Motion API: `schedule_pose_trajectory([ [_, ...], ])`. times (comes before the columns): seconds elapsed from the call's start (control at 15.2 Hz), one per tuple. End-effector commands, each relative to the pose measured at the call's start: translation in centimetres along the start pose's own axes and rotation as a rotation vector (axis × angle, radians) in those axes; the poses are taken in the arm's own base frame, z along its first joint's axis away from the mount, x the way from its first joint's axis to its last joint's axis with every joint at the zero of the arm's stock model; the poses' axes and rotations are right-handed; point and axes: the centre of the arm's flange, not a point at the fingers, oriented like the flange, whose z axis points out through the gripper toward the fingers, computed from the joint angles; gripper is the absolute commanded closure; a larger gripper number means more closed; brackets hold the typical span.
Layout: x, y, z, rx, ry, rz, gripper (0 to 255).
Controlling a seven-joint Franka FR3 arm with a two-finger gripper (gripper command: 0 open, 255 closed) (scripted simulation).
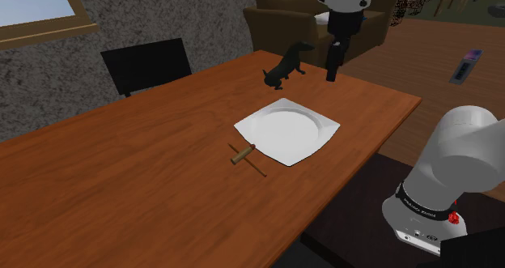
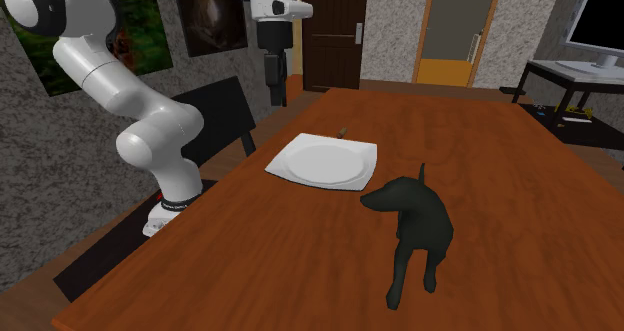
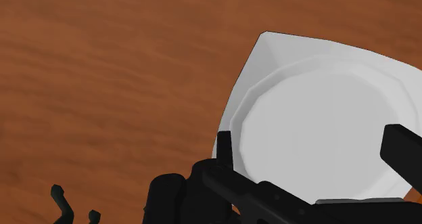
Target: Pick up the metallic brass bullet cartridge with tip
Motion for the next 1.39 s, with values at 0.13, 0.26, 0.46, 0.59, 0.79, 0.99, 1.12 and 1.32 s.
schedule_pose_trajectory([
  [0.13, 1.8, -1.5, 1.1, -0.013, 0.012, -0.079, 0],
  [0.26, 3.5, -3.1, 2.3, -0.026, 0.024, -0.157, 0],
  [0.46, 5.8, -5.7, 4.0, -0.045, 0.043, -0.275, 0],
  [0.59, 7.2, -7.5, 5.1, -0.058, 0.055, -0.353, 0],
  [0.79, 9.1, -10.5, 6.9, -0.078, 0.073, -0.471, 0],
  [0.99, 10.6, -13.6, 8.7, -0.097, 0.092, -0.589, 0],
  [1.12, 11.4, -15.8, 9.9, -0.110, 0.104, -0.668, 0],
  [1.32, 12.3, -19.1, 11.7, -0.130, 0.122, -0.785, 0],
])
